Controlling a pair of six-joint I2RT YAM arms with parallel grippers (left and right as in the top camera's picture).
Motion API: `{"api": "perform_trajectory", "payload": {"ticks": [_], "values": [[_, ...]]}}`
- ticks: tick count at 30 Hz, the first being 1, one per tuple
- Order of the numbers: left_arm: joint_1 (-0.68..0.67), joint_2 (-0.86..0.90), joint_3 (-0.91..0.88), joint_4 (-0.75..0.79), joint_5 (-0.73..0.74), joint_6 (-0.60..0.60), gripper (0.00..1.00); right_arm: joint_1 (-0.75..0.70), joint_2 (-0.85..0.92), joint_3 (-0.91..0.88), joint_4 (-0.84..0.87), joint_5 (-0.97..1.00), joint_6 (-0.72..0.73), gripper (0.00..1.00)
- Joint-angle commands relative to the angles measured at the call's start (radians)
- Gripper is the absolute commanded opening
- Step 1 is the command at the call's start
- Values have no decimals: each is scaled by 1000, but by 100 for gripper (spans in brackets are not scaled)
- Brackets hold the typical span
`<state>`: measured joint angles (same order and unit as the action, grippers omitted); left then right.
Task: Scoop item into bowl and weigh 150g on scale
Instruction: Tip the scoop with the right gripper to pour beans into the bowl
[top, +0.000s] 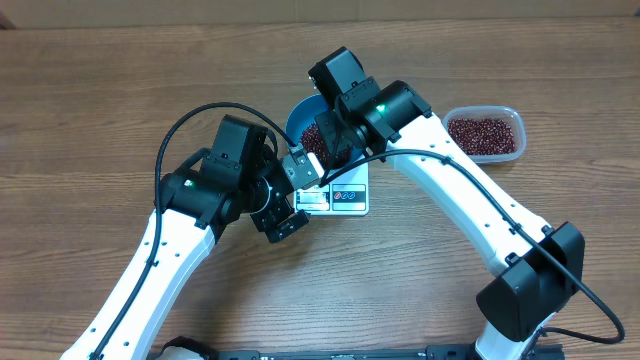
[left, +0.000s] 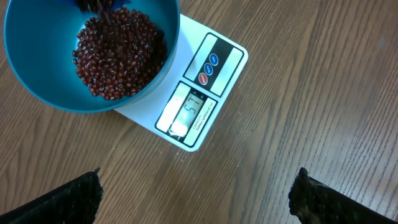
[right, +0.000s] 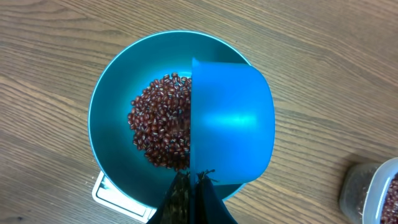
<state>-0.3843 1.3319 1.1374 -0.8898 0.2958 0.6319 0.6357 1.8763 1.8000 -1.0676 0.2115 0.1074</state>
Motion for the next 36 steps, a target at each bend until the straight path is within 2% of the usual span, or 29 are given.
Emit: {"api": "perform_trajectory", "payload": {"ticks": [1, 23, 36], "values": [[3, 5, -5, 4, 8, 19, 99, 25, -11, 34, 3, 53, -5, 4], [3, 5, -5, 4, 8, 19, 99, 40, -11, 34, -5, 143, -4, 4], [3, 5, -5, 4, 8, 19, 100, 39, -11, 34, -4, 123, 14, 4]]}}
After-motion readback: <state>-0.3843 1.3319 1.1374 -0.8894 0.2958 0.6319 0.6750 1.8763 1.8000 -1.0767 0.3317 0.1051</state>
